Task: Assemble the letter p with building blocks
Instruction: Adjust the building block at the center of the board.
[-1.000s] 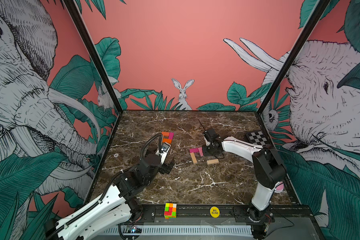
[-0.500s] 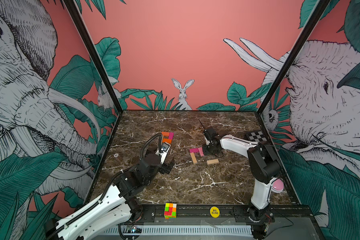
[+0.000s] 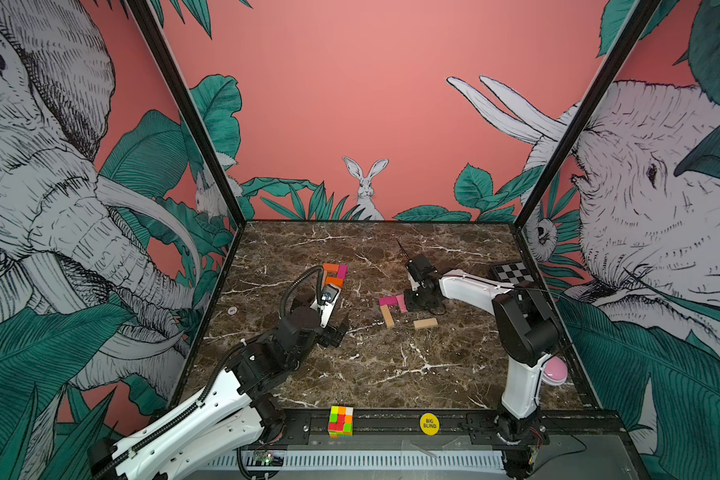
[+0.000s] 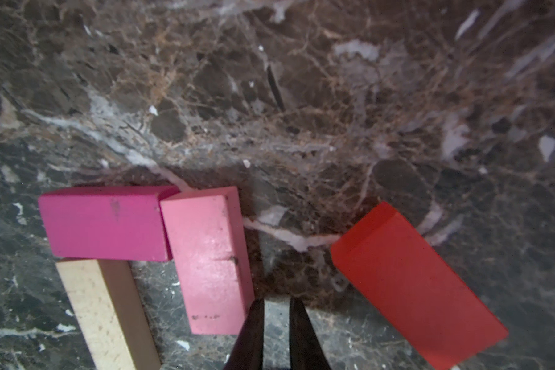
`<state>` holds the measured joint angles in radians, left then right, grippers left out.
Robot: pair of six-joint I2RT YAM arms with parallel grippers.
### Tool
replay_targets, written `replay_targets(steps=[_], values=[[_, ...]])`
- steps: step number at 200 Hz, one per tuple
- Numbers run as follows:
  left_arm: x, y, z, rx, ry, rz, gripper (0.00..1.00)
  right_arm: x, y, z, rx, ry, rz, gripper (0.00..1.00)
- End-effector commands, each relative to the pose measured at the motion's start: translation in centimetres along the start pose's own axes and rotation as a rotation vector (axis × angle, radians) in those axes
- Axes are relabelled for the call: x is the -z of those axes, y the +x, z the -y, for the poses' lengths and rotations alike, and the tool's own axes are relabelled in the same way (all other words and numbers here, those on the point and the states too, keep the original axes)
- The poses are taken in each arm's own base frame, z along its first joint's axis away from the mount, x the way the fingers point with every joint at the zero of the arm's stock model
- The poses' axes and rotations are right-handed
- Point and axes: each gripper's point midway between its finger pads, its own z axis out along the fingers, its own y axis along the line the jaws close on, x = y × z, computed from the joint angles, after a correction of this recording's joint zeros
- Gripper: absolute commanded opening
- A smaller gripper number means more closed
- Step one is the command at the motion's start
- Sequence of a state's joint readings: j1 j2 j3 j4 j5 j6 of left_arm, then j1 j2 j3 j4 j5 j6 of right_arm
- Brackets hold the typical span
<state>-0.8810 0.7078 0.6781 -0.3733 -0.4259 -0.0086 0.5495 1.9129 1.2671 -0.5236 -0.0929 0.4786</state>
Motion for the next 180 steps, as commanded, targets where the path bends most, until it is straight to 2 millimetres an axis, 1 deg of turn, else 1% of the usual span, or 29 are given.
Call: replay_targets(steps=[1,49,72,89,106,119,128,130,138,143,160,171,180], values=[[0.3,-1.2,-0.2,0.031,0.001,0.034,1.0,-0.5,-0.3,-0.2,-0.003,-0.012,-0.002,0.16],[0.3,-1.2,-0.2,0.032,0.004,0.033,1.0,-0.6,-0.2,0.0,-0.004,-0.002,-0.005,0.17],[0.3,-1.1,-0.2,0.031,0.002,0.031,0.99,-0.3,-0.3,0.5,-0.003,0.028,0.002,0.16],[0.3,-1.1,-0.2,0.03,0.002,0.031,1.0,0.8,-0.9,0.8,-0.004,0.026,0.025,0.17],[0.3,-1.2,-0.3,0.033,0.002,0.034,1.0,2.9,-1.9,0.8,0.023,0.035,0.07,0.17],[0.3,-1.3,-0.3,0.034,0.003,0.035,0.99,4.5,-2.4,1.4,0.054,0.067,0.104,0.28],[0.3,-1.2,-0.2,0.033,0.004,0.034,1.0,5.4,-2.7,2.2,0.07,0.096,0.122,0.34],[0.3,-1.2,-0.2,0.033,0.004,0.034,1.0,6.0,-3.5,2.1,0.073,0.095,0.143,0.35],[0.3,-1.2,-0.2,0.033,0.004,0.035,1.0,6.7,-4.0,2.6,0.085,0.106,0.154,0.43],[0.3,-1.2,-0.2,0.035,0.004,0.035,0.99,6.8,-3.9,3.0,0.091,0.111,0.147,0.48],[0.4,-1.2,-0.2,0.038,0.007,0.037,1.0,6.9,-3.9,3.8,0.116,0.106,0.118,0.61],[0.5,-1.2,-0.3,0.038,0.004,0.038,1.0,7.0,-3.6,4.6,0.118,0.129,0.089,0.66],[0.5,-1.2,-0.3,0.039,0.004,0.039,1.0,7.1,-3.4,5.3,0.1,0.153,0.075,0.67]])
